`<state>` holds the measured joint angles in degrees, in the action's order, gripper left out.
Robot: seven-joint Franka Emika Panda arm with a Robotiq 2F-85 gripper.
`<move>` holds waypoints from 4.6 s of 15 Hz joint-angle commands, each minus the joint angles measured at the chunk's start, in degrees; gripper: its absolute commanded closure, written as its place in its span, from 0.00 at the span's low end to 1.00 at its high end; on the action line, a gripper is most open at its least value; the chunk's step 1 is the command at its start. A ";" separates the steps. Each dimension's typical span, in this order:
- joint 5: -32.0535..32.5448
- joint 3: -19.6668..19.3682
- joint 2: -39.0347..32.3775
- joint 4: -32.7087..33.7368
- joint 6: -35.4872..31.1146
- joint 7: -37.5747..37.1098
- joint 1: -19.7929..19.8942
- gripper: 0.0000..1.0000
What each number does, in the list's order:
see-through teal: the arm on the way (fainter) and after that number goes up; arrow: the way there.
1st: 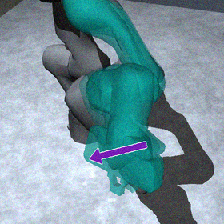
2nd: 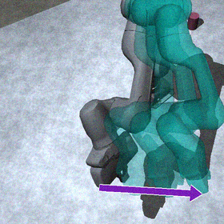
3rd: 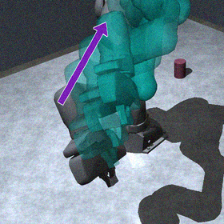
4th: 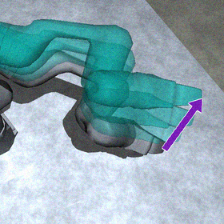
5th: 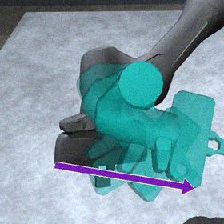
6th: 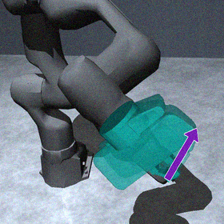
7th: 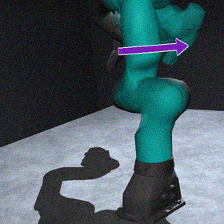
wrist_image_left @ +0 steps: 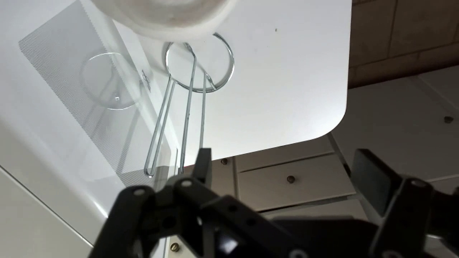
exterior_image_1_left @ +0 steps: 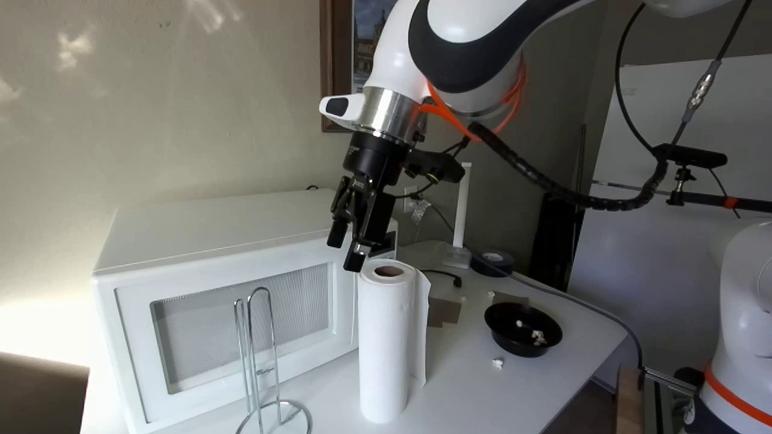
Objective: Pick up the silver kitchen paper stand and move it a little forward on the kitchen counter, pick up the white kitchen paper and put it on the silver kitchen paper stand
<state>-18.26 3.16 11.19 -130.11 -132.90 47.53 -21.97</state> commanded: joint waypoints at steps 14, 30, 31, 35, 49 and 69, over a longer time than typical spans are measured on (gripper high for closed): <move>-4.89 4.89 -13.80 8.05 -7.53 5.54 4.18 0.00; -4.64 12.09 -22.44 14.05 -10.63 9.67 10.72 0.20; -4.60 12.27 -22.58 14.16 -10.62 9.72 10.91 0.28; -4.63 12.73 -22.86 14.33 -10.62 10.07 11.51 0.34; -4.83 13.41 -23.82 15.23 -10.62 10.61 12.59 0.57; -5.02 13.84 -24.11 15.38 -10.77 10.90 13.25 0.94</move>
<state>-22.11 16.02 -11.88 -115.21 -142.79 57.29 -9.51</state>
